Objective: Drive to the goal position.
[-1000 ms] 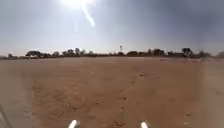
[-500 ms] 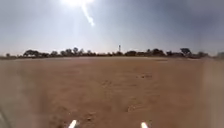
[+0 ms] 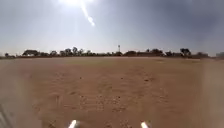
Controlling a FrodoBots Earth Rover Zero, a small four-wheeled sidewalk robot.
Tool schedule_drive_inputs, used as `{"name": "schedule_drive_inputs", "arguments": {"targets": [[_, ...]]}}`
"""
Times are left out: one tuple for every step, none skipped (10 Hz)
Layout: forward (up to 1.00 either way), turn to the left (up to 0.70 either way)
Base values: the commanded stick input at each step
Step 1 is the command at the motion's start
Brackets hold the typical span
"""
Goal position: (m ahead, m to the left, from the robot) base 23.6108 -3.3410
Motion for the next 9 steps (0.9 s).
{"name": "schedule_drive_inputs", "arguments": {"targets": [[0.70, 0.00], [0.70, 0.00], [0.70, 0.00], [0.70, 0.00], [0.70, 0.00], [0.70, 0.00], [0.70, 0.00], [0.70, 0.00], [0.70, 0.00]]}}
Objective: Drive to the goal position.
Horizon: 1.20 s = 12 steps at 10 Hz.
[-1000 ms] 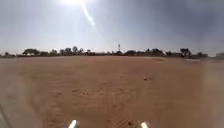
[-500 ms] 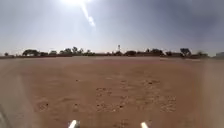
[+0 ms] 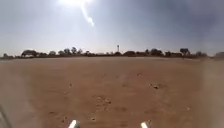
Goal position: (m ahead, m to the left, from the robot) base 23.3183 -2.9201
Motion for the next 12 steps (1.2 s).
{"name": "schedule_drive_inputs", "arguments": {"targets": [[0.70, 0.00], [0.70, 0.00], [0.70, 0.00], [0.70, 0.00], [0.70, 0.00], [0.70, 0.00], [0.70, 0.00], [0.70, 0.00], [0.70, 0.00], [0.70, 0.00], [0.70, 0.00], [0.70, 0.00]]}}
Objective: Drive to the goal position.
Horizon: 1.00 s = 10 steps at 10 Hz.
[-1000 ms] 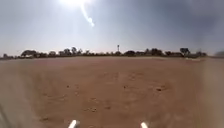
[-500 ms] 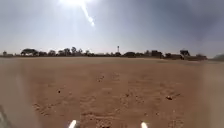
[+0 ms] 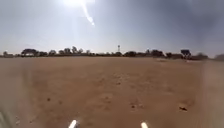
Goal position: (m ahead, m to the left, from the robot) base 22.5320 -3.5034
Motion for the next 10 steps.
{"name": "schedule_drive_inputs", "arguments": {"targets": [[0.70, 0.00], [0.70, 0.00], [0.70, 0.00], [0.70, 0.00], [0.70, -0.17], [0.70, -0.35], [0.70, -0.35], [0.70, -0.35], [0.70, 0.00], [0.70, 0.00]]}}
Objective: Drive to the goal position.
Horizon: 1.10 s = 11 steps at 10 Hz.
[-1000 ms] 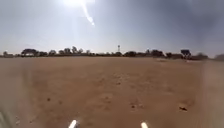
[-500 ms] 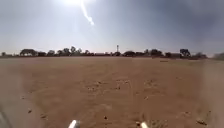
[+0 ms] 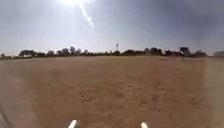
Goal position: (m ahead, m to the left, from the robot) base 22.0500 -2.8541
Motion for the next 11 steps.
{"name": "schedule_drive_inputs", "arguments": {"targets": [[0.70, 0.00], [0.70, 0.00], [0.70, 0.00], [0.70, 0.00], [0.70, 0.00], [0.70, 0.00], [0.70, 0.00], [0.70, 0.00], [0.70, 0.00], [0.70, 0.00], [0.70, 0.00]]}}
